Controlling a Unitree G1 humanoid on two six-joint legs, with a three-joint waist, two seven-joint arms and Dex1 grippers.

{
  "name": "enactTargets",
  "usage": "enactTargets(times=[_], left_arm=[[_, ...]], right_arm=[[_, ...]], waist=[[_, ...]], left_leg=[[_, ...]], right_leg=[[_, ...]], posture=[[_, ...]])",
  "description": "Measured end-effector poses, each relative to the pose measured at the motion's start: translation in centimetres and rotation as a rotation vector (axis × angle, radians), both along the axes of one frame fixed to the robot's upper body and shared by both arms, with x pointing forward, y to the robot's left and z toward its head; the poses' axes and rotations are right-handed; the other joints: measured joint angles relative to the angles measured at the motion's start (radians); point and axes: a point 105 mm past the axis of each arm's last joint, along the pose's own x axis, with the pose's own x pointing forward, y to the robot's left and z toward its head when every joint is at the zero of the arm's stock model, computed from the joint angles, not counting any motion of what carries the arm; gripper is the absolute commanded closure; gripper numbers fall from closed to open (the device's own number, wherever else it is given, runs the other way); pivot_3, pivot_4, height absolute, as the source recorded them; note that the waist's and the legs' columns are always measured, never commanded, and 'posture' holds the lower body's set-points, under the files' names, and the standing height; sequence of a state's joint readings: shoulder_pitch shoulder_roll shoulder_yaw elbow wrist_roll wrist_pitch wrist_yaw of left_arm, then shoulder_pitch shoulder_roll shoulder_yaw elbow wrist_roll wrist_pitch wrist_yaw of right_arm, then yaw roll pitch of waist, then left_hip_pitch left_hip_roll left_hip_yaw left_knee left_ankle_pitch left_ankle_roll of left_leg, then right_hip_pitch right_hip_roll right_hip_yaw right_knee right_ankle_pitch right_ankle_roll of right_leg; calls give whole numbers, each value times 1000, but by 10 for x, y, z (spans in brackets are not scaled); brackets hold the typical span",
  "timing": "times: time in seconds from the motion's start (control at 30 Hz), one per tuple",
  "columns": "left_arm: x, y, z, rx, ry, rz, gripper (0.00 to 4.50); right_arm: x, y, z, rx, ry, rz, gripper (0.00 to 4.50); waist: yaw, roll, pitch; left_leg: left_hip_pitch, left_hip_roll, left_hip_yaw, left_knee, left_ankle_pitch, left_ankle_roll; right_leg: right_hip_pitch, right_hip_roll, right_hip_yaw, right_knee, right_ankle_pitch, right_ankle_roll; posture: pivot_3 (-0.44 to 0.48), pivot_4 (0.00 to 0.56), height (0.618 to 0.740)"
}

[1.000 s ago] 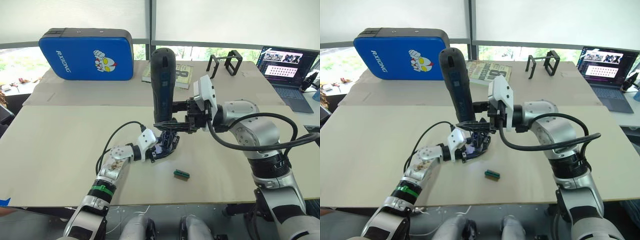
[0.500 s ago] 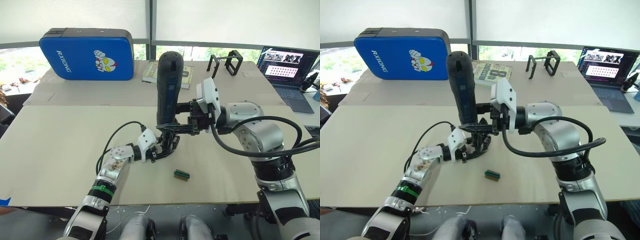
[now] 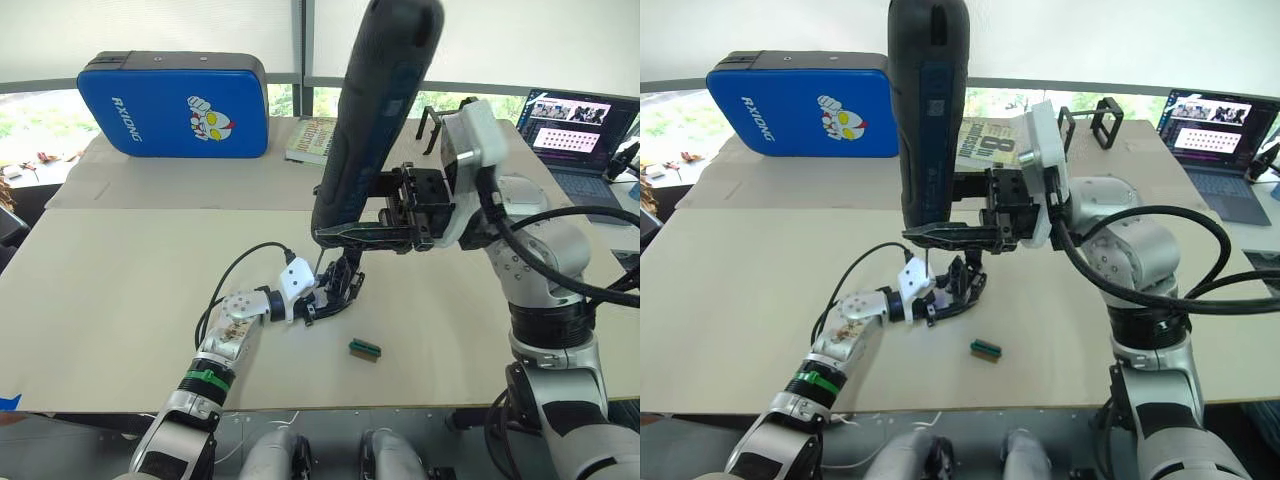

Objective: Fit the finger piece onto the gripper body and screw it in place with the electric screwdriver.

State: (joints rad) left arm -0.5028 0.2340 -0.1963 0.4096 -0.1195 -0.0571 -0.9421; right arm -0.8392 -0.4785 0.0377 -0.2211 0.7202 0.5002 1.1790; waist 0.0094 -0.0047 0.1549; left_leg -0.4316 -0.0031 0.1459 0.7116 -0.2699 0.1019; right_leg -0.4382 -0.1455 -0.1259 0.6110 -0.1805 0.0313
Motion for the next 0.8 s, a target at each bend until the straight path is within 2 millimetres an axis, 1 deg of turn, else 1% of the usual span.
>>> enactTargets(times=[0.1, 0.17, 0.2, 0.27, 0.37, 0.43, 0.47, 0.53, 0.6, 0.67, 0.7, 0.73, 0.8], left_arm=[[0, 0, 0, 0, 0, -1, 2207], [0, 0, 0, 0, 2, 0, 1193], [-1, 0, 0, 1, 9, -5, 882], [-4, 7, 1, 10, 22, -10, 14], [-14, 27, 7, 28, 47, -20, 0], [-30, 43, 11, 58, 74, -62, 0], [-39, 53, 13, 79, 94, -83, 0], [-57, 71, 18, 125, 133, -122, 0], [-70, 81, 24, 153, 155, -144, 0], [-76, 84, 30, 166, 154, -161, 0], [-79, 85, 35, 175, 146, -169, 0], [-81, 85, 38, 173, 142, -173, 0], [-82, 87, 41, 177, 145, -176, 0]], right_arm=[[0, -2, -6, -2, 40, 0, 2565], [0, -6, -9, -18, 66, -6, 2565], [-3, -11, -12, -33, 95, -5, 2565], [-9, -21, -15, -54, 170, -7, 2565], [-12, -42, -11, -76, 334, -46, 2565], [-13, -57, -11, -130, 441, -102, 2565], [-12, -66, -13, -159, 515, -135, 2565], [-3, -90, -24, -222, 696, -255, 2565], [9, -112, -42, -271, 870, -385, 2565], [19, -130, -62, -321, 1004, -508, 2565], [25, -144, -83, -369, 1110, -605, 2565], [28, -152, -102, -412, 1195, -658, 2565], [29, -160, -124, -459, 1298, -691, 2565]], waist=[[1, 0, 0], [2, 0, 0], [3, 0, 0], [1, 0, 0], [-4, 0, 1], [-7, 0, 1], [-8, 0, 1], [-10, 1, 1], [-7, 1, 1], [-2, 1, 2], [2, 2, 2], [3, 2, 2], [2, 3, 2]], left_leg=[[0, 0, 0, 0, 0, 0], [0, 0, 0, 0, 0, 0], [0, 0, 0, 0, 0, 0], [-1, 0, 0, 0, 0, 0], [0, 1, 0, 0, 0, 0], [1, 2, 0, -1, 0, 0], [1, 2, -1, -1, 0, -1], [1, 2, -1, -2, -1, -1], [1, 2, -1, -2, -1, -1], [1, 2, -2, -1, -2, -1], [0, 1, -1, -1, -2, -1], [0, 1, -1, -1, -2, -1], [-2, 1, 0, -1, -1, -1]], right_leg=[[0, 0, 0, 0, 0, 0], [0, 0, 0, 0, 0, 0], [0, 0, 0, 0, 0, 0], [0, -2, 0, -1, 0, 0], [-1, -2, 1, 0, 0, -1], [-1, -2, 1, 0, -1, -2], [-1, -2, 1, 0, -1, -3], [-1, -3, 1, -1, -2, -4], [-3, -5, 2, -2, -2, -4], [-4, -5, 2, -2, -4, -6], [-4, -5, 2, -3, -4, -7], [-3, -5, 2, -3, -3, -5], [-3, -3, 1, -1, -2, -2]], posture=[[0, 150, 740], [0, 150, 740], [0, 150, 740], [0, 150, 740], [0, 150, 740], [0, 150, 740], [0, 150, 740], [0, 150, 740], [0, 150, 740], [0, 150, 740], [0, 150, 740], [0, 150, 740], [0, 150, 740]])
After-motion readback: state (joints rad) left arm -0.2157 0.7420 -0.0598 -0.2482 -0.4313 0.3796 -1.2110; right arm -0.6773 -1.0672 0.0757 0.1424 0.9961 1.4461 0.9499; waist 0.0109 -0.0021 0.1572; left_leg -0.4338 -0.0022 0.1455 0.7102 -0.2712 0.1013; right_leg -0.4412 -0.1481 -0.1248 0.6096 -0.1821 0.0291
